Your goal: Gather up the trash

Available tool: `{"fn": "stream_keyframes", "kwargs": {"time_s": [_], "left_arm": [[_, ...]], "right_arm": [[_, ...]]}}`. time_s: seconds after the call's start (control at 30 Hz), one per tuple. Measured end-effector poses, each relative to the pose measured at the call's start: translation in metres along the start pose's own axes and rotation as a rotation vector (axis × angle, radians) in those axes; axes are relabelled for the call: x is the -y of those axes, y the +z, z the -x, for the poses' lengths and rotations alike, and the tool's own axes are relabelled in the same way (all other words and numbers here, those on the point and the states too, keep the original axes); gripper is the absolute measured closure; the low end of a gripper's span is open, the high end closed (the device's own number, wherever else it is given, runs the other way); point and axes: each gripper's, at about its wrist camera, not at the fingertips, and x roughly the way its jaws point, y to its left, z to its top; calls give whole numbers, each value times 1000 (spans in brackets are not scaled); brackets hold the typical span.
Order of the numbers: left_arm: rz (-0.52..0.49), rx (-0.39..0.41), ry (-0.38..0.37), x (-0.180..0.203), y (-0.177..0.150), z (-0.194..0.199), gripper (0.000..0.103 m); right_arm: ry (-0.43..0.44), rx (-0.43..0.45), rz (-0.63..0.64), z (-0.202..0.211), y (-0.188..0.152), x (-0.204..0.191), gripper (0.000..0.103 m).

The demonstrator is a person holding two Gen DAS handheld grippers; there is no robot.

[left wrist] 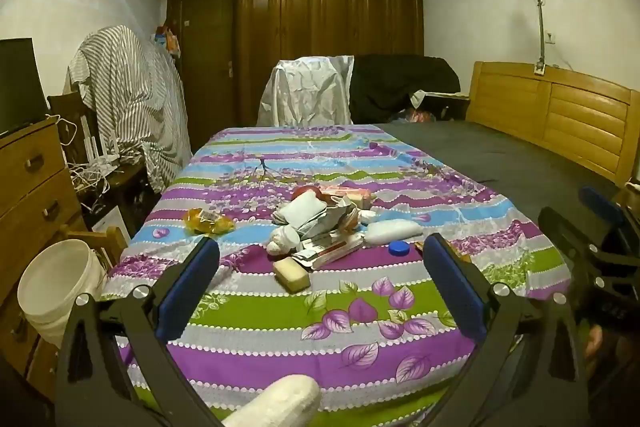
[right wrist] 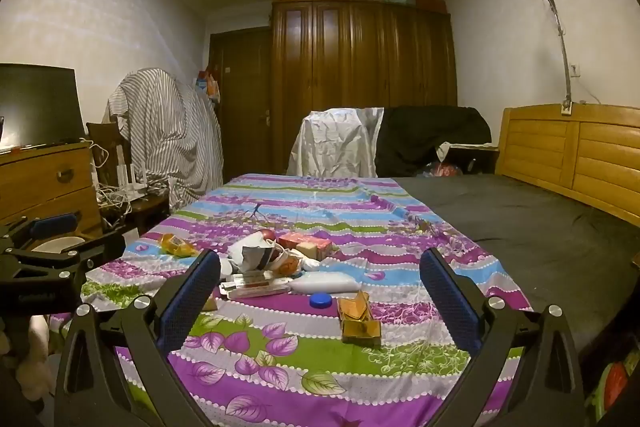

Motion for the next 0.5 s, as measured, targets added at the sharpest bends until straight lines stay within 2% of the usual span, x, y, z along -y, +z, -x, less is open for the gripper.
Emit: {"fn": "stream_keyframes", "kwargs": {"time_s": [0.5], "left_arm": [[2, 0, 1, 0, 0, -1, 5]], "right_arm": [[0, -8, -1, 1, -1, -3, 4]]}}
